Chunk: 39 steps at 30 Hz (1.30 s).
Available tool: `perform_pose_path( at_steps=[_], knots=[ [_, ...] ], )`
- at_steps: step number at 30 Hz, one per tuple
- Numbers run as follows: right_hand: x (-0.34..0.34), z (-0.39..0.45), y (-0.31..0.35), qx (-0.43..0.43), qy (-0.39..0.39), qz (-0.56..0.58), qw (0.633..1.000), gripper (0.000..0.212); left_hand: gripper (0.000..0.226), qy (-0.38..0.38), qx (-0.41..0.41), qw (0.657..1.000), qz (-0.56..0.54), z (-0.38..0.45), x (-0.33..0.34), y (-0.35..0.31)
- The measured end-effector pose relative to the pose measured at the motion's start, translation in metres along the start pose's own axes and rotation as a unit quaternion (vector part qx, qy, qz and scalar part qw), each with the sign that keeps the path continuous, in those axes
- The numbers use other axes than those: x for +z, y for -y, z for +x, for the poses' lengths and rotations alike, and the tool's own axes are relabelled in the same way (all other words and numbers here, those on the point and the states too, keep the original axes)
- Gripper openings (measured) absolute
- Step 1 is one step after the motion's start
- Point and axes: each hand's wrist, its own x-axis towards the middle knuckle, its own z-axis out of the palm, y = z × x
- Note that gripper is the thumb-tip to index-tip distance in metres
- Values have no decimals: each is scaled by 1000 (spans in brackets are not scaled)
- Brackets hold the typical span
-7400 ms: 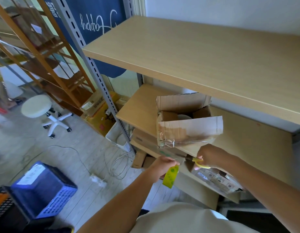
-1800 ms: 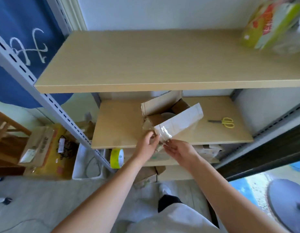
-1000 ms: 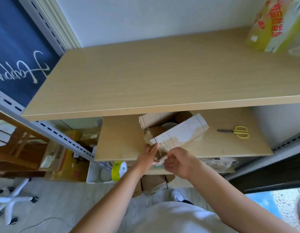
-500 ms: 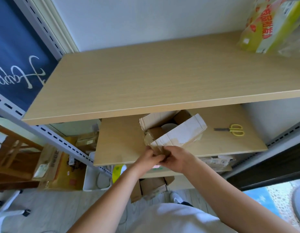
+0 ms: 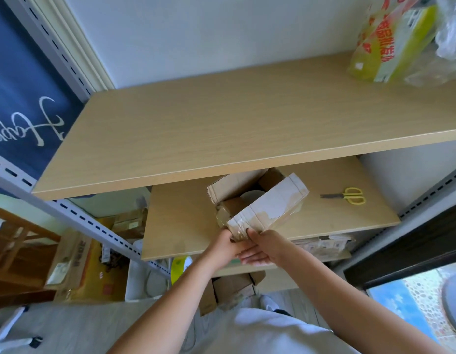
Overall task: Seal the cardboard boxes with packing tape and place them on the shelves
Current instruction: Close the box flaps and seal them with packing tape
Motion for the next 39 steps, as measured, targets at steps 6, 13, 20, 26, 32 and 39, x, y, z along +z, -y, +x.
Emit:
perform_pose_path(
  at_steps=[6,13,20,26,32,39],
  knots=[
    [-4,-5,-1,-22,12,-27,999,56,20,33,-40,999,11,-1,-9,-7],
    [-18,1,-7,-23,-39,-33,998,48,23,54,-53,993,88,-4,-16,-19],
    [-22,2,-7,-26,-25,14,999,40,12,-14,-15,997,75,-5,-12,-15],
    [-9,-4,-6,-43,-8,-14,999,29,21,-35,-32,996,72,-6,-12,-16],
    [-5,-4,-16,-97,-39,15,994,25,20,-20,-29,996,86,-13,-12,-24],
    [-29,-9,-6,-71,-32,-55,995,31,39,-77,65,957,273,-21,11,-32]
  ],
)
